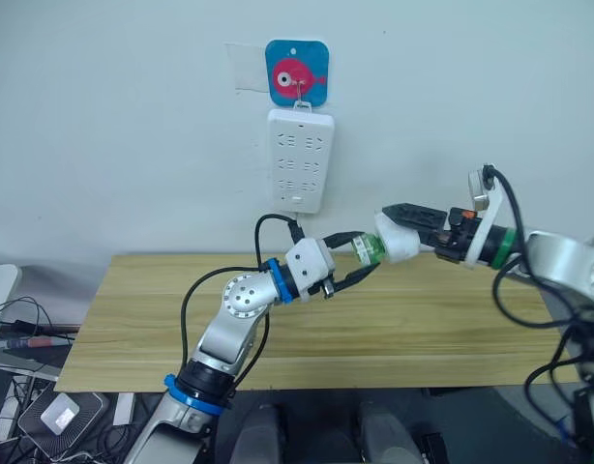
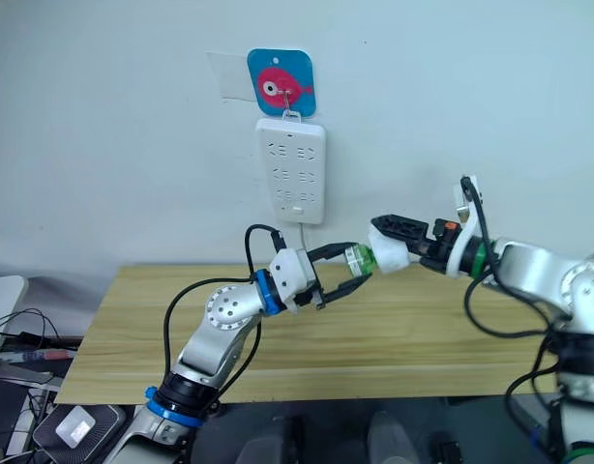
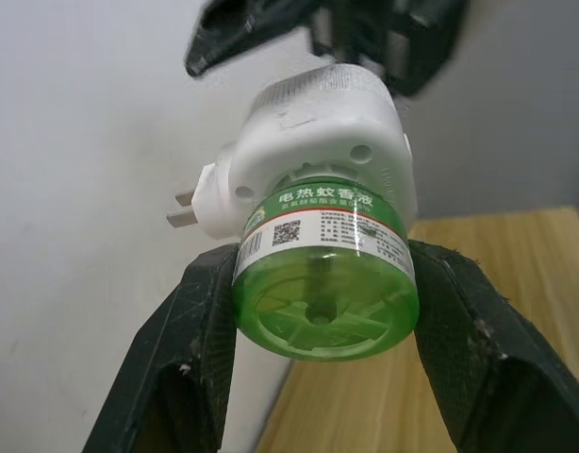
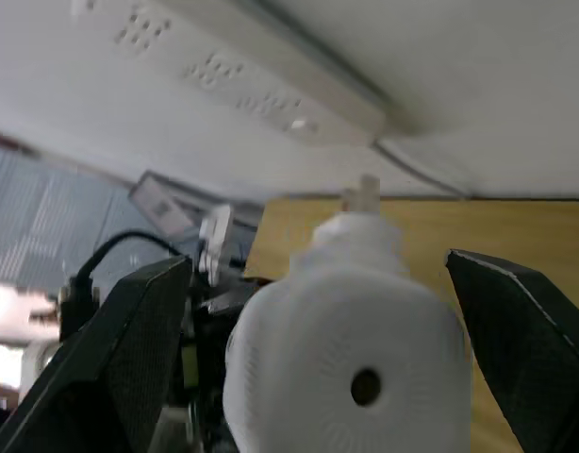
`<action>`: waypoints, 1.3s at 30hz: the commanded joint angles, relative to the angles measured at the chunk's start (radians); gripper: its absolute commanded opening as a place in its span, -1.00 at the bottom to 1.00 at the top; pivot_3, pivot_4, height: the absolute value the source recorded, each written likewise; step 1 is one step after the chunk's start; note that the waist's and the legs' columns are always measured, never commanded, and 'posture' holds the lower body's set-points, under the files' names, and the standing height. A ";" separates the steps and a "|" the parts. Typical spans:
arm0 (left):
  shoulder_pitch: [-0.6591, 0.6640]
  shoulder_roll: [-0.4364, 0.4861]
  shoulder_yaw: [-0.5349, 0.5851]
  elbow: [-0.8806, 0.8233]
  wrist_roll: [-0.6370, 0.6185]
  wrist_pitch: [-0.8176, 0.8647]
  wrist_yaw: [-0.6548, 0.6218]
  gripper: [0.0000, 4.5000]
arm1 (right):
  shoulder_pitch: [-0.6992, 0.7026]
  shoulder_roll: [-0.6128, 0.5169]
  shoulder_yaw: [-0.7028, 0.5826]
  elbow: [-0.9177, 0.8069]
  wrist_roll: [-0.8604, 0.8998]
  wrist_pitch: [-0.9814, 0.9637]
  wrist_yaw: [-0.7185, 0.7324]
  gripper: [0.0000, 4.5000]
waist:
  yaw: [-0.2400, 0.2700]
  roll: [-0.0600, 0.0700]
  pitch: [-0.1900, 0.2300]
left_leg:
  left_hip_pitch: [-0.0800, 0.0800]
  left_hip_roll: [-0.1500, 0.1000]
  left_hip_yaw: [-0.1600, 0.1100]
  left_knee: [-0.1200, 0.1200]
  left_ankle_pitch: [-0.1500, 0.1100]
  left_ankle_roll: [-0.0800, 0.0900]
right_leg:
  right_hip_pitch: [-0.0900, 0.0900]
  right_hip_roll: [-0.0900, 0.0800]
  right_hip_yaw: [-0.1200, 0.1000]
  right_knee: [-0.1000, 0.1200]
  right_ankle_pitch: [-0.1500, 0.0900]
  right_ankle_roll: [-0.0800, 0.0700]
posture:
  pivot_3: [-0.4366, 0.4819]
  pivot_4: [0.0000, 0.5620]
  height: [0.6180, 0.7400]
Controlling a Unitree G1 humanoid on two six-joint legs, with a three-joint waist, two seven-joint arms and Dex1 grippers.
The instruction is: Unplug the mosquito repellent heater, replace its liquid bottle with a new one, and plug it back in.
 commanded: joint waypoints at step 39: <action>-0.034 -0.031 -0.010 -0.103 -0.226 0.252 -0.076 0.03 | -0.204 -0.136 0.133 0.196 -0.171 0.341 0.515 0.33 | 0.026 0.000 0.000 | -0.003 0.001 0.000 -0.003 0.000 0.000 | -0.003 0.000 -0.001 -0.004 0.000 0.000 | -0.21 -0.36 1.00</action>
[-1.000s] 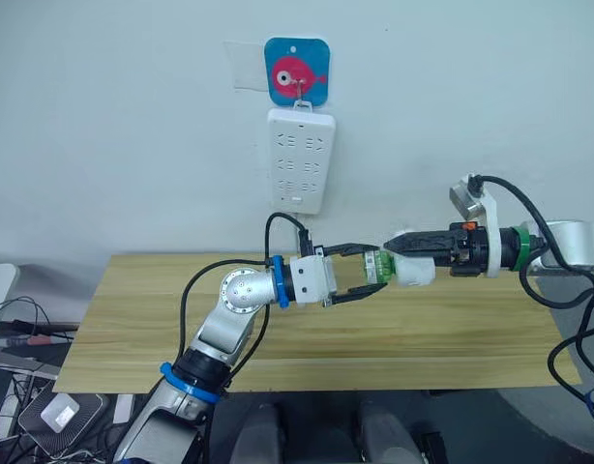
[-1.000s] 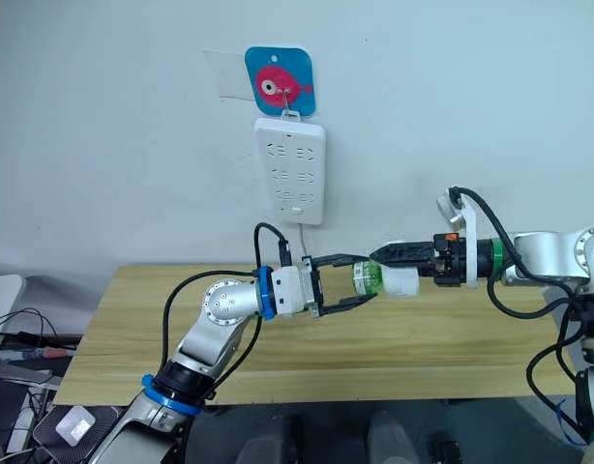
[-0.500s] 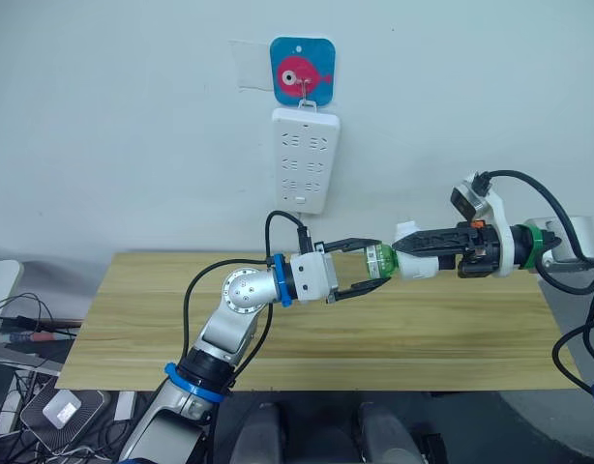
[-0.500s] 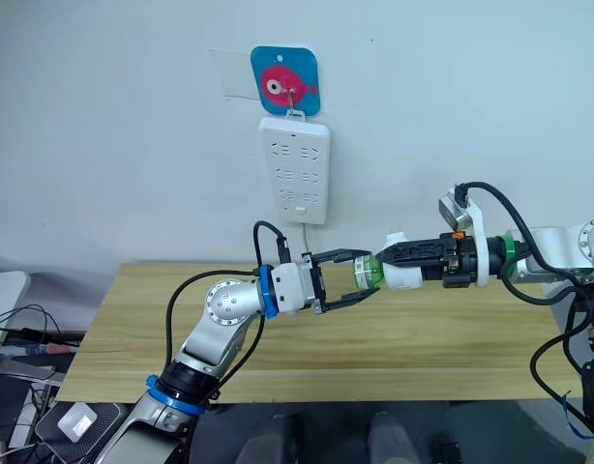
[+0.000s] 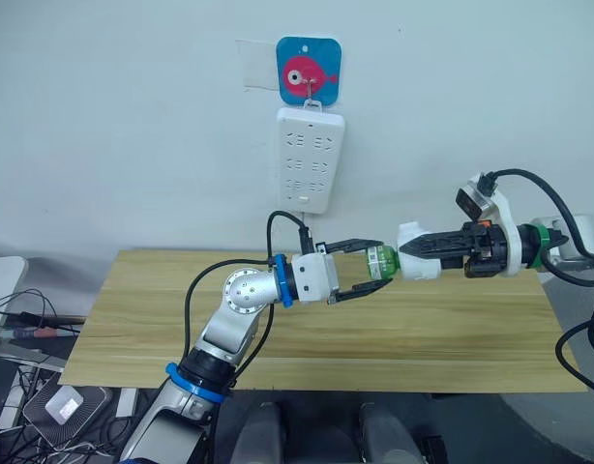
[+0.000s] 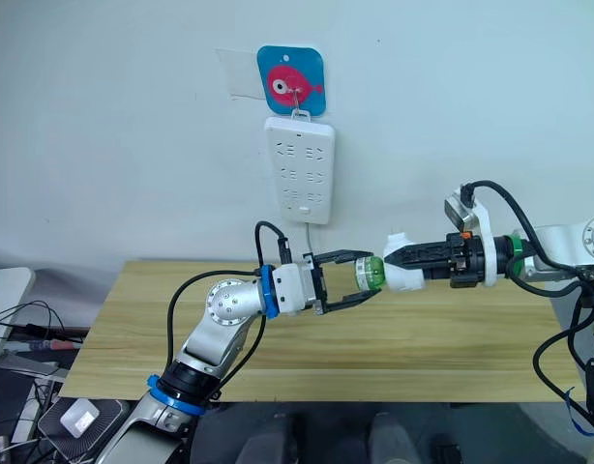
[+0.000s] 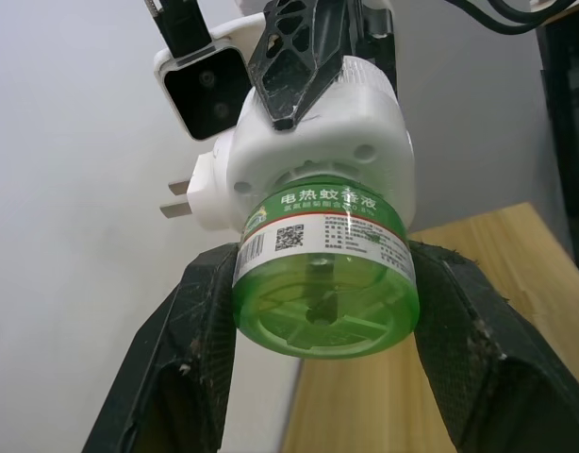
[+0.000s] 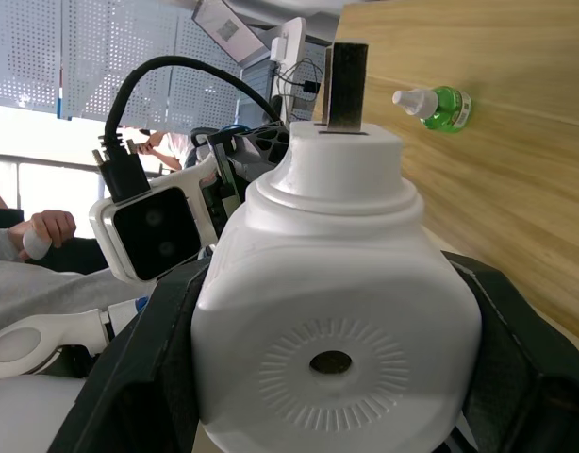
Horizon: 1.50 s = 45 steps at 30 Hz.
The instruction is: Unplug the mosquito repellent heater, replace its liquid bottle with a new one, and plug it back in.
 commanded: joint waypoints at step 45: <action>-0.057 0.081 0.008 0.163 0.434 -0.583 0.331 0.99 | -0.033 0.048 -0.115 0.053 -0.277 0.035 0.269 0.33 | 0.027 0.000 0.001 | -0.006 0.001 0.000 0.010 -0.002 -0.003 | -0.003 0.000 0.000 0.004 0.000 0.000 | -0.18 -0.47 1.00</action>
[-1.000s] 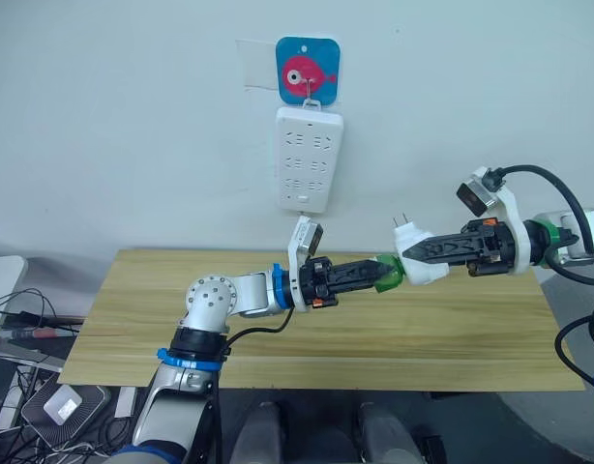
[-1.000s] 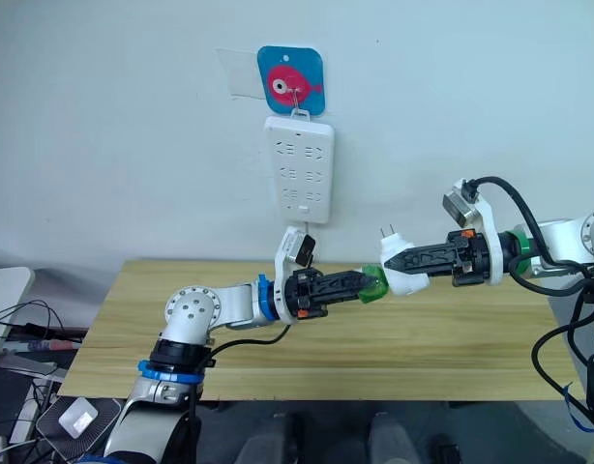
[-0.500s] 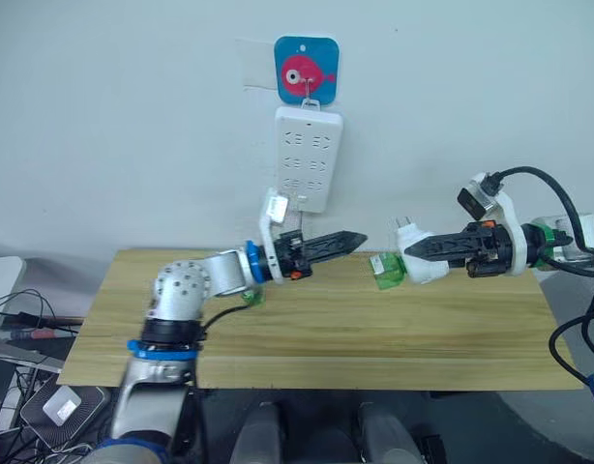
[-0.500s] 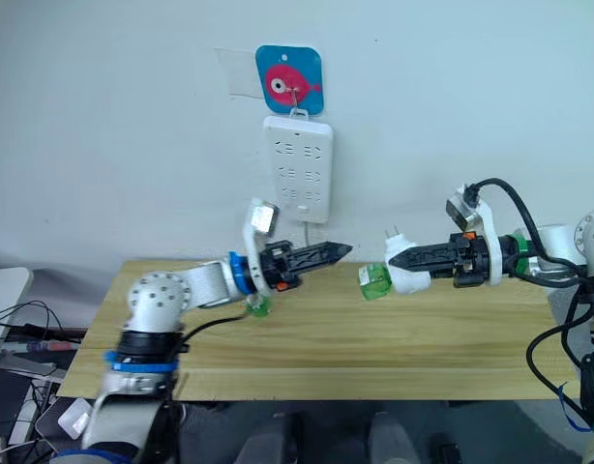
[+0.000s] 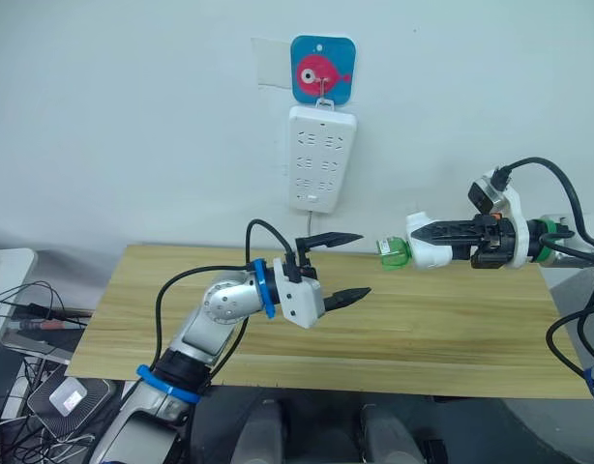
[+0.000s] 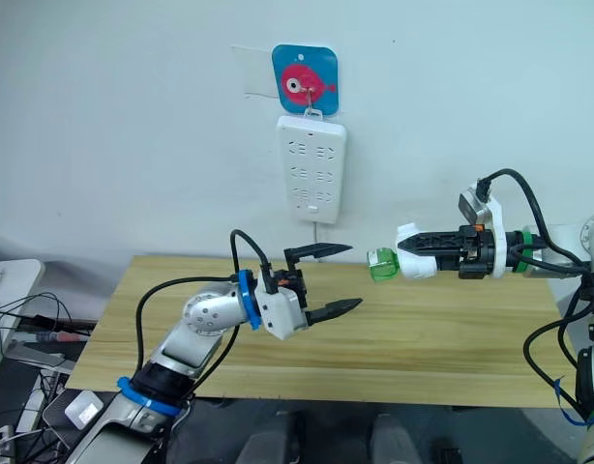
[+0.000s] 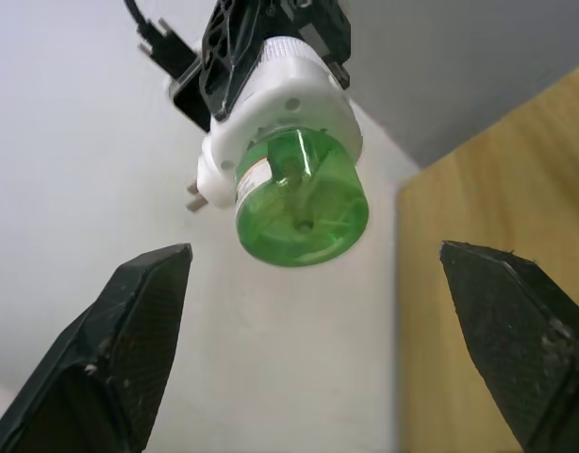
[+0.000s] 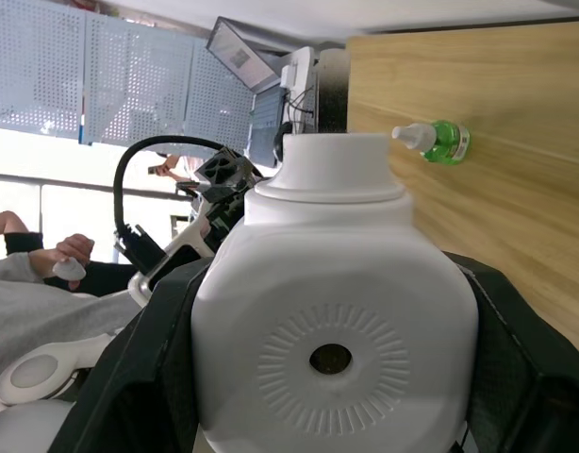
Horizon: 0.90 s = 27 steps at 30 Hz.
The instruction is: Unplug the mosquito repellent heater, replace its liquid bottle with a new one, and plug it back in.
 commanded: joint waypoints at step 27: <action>-0.055 -0.040 -0.048 -0.161 -0.847 0.940 -0.163 0.01 | 0.002 -0.012 -0.020 -0.075 0.166 0.008 -0.107 0.33 | -0.016 0.000 0.000 | -0.001 0.000 -0.003 0.002 0.000 0.000 | 0.000 0.001 -0.002 0.004 0.000 0.000 | -0.23 -0.44 1.00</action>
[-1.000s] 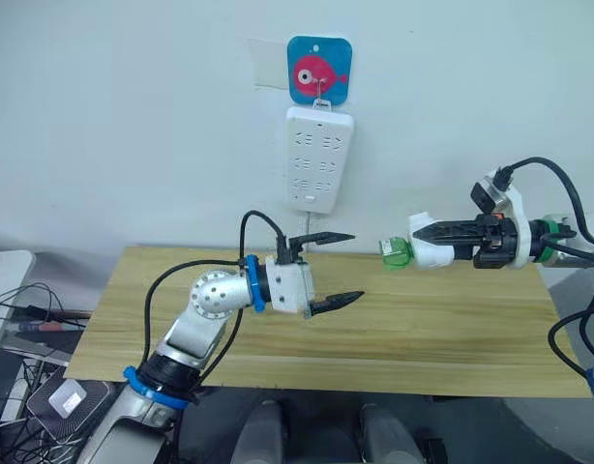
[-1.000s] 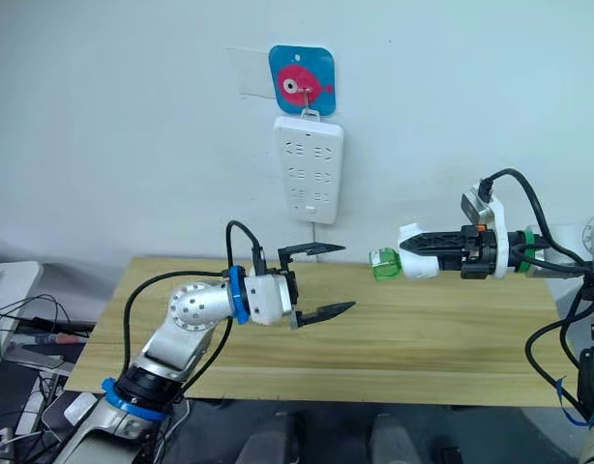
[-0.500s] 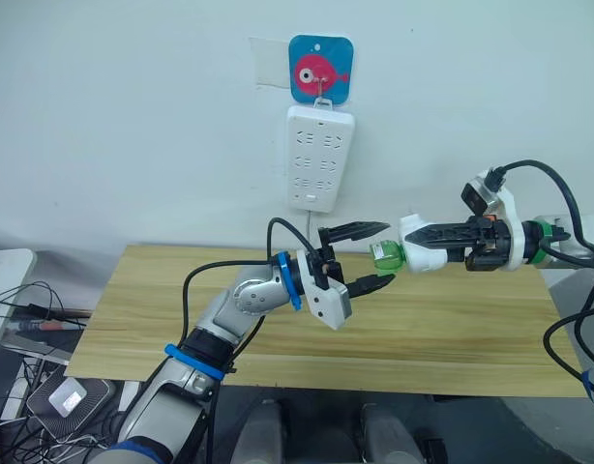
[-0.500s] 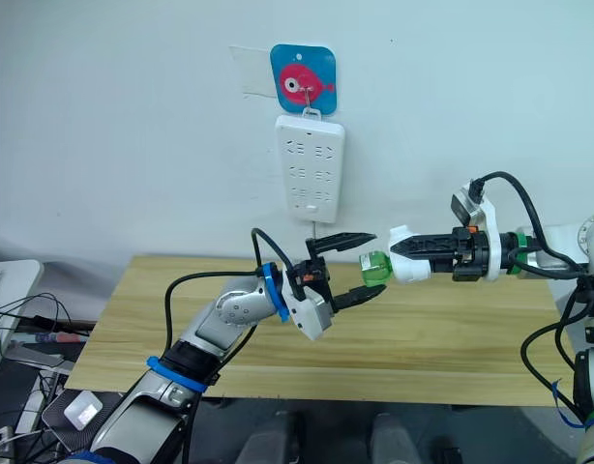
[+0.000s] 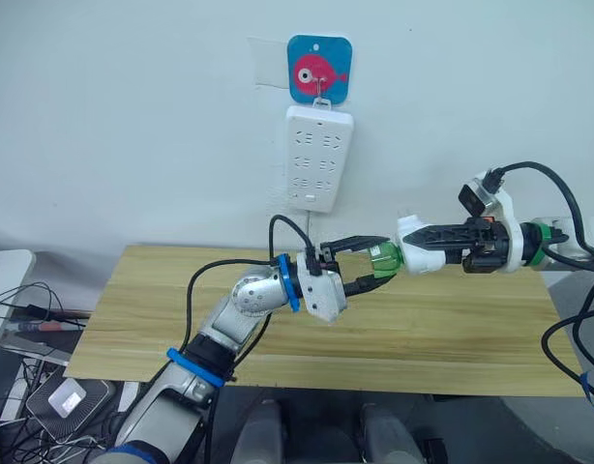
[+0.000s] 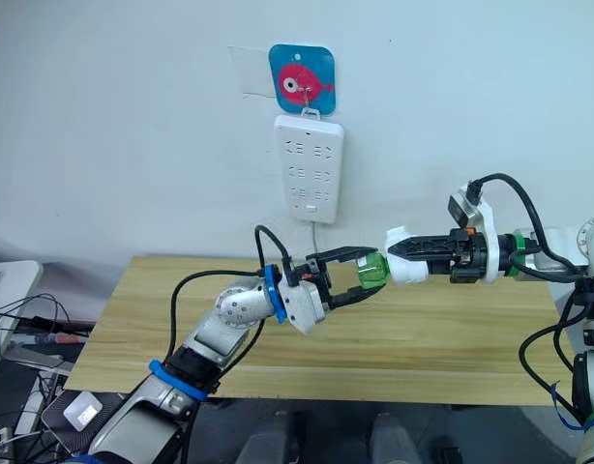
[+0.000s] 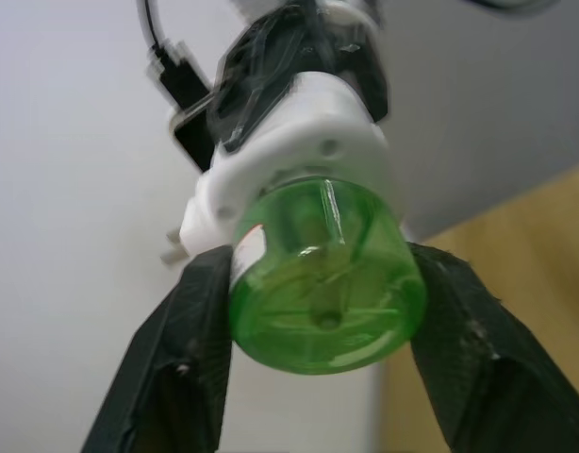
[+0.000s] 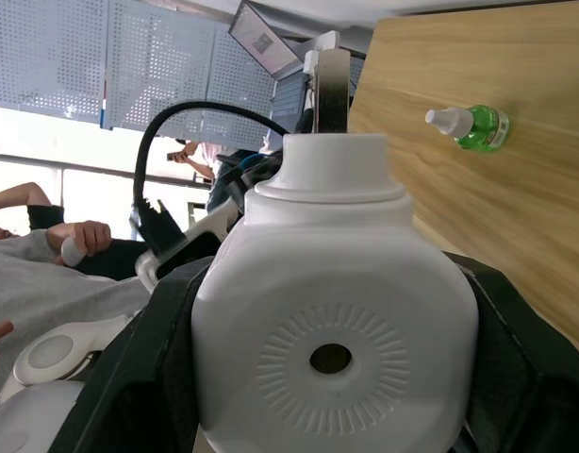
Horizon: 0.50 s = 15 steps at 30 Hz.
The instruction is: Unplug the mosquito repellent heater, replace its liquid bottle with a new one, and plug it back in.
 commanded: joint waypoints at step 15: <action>-0.180 -0.046 0.424 0.115 -1.112 1.507 0.137 0.86 | 0.002 -0.005 -0.033 -0.097 -0.023 0.008 0.045 0.33 | -0.042 0.000 0.000 | -0.001 0.001 -0.005 0.002 0.000 0.000 | 0.001 0.002 -0.005 0.000 0.000 0.000 | -0.27 -0.41 1.00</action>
